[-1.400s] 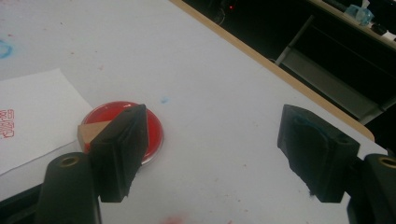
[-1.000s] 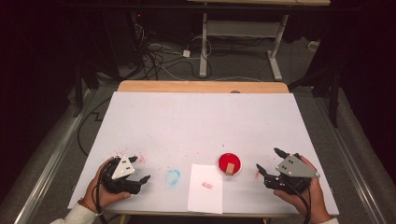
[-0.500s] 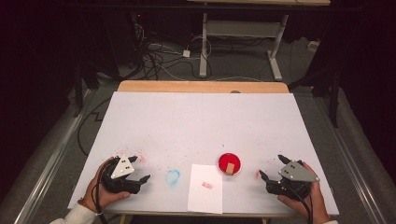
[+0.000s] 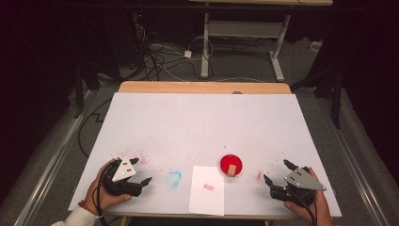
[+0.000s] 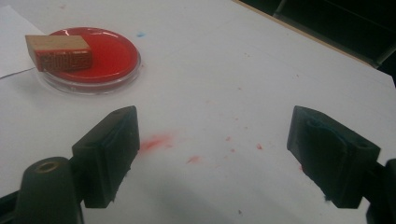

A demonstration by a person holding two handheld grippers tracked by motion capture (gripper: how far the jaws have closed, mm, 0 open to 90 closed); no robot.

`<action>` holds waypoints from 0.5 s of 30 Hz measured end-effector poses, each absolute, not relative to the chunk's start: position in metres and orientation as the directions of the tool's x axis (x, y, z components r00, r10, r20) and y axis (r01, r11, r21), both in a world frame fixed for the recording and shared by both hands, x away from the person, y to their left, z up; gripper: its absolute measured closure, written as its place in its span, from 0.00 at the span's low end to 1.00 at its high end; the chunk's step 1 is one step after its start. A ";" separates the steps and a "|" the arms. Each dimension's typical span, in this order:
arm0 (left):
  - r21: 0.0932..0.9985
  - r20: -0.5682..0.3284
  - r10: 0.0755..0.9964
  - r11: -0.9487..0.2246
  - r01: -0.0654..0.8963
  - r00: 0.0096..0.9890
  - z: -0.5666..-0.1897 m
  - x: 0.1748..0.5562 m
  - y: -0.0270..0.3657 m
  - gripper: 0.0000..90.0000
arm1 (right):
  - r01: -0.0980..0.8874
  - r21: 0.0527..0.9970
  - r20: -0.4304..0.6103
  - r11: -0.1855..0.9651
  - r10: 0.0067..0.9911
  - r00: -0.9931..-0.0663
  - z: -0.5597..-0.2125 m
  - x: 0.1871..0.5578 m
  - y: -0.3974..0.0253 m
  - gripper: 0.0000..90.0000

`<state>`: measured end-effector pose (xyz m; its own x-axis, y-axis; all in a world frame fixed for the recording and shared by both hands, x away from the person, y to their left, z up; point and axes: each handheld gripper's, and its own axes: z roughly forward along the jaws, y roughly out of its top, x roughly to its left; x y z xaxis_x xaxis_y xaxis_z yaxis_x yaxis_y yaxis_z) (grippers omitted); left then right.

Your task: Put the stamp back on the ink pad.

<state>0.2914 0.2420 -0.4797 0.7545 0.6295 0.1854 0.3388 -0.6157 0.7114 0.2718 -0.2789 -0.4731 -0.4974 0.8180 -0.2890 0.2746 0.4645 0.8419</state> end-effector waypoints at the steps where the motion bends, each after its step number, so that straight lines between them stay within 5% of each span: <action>1: 0.708 0.190 0.625 -0.621 0.336 0.757 -0.480 0.291 0.242 0.21 | 0.271 0.844 -0.286 0.462 0.817 -0.501 -0.473 0.271 -0.279 0.20; 15: 0.700 0.192 0.621 -0.630 0.338 0.760 -0.481 0.291 0.240 0.21 | 0.248 0.861 -0.287 0.445 0.825 -0.487 -0.468 0.270 -0.278 0.20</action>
<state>0.2913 0.2399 -0.4811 0.7599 0.6211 0.1919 0.3378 -0.6295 0.6997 0.2698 -0.2779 -0.4677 -0.4869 0.8250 -0.2868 0.2476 0.4452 0.8605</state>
